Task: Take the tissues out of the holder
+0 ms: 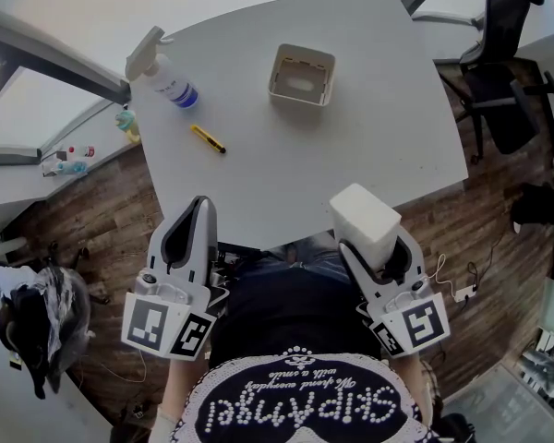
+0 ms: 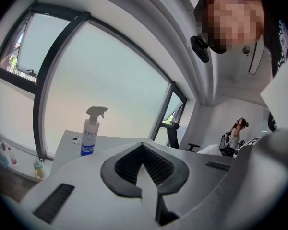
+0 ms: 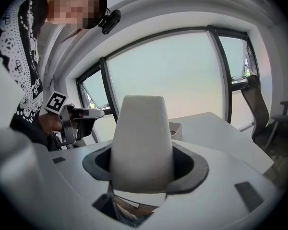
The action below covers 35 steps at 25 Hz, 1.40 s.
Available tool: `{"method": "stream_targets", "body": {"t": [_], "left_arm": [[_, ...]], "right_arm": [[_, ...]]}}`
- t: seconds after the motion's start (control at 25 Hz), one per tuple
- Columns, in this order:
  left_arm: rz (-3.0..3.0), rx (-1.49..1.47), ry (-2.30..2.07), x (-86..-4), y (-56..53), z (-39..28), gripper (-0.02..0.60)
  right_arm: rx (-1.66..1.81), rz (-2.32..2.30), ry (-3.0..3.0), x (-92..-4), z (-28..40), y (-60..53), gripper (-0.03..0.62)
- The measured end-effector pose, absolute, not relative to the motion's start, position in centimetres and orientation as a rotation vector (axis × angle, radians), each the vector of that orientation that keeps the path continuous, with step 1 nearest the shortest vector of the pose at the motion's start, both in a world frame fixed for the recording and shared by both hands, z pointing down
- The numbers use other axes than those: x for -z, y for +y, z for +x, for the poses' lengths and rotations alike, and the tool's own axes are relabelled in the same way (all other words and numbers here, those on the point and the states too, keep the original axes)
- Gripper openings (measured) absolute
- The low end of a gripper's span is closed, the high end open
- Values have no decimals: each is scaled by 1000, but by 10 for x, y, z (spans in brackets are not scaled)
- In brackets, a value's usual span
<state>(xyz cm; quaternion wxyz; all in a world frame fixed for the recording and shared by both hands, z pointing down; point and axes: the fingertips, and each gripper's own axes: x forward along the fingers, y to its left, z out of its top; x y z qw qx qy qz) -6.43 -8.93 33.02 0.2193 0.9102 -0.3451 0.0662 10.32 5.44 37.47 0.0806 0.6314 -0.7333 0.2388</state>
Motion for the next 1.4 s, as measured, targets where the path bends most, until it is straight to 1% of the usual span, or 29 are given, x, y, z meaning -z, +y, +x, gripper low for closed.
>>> {"method": "stream_targets", "body": {"t": [1.4], "left_arm": [[2500,-177,-957,-332,-91,-72,2]], "right_arm": [[-767,1838,-2208,-382,93,52,281]]}}
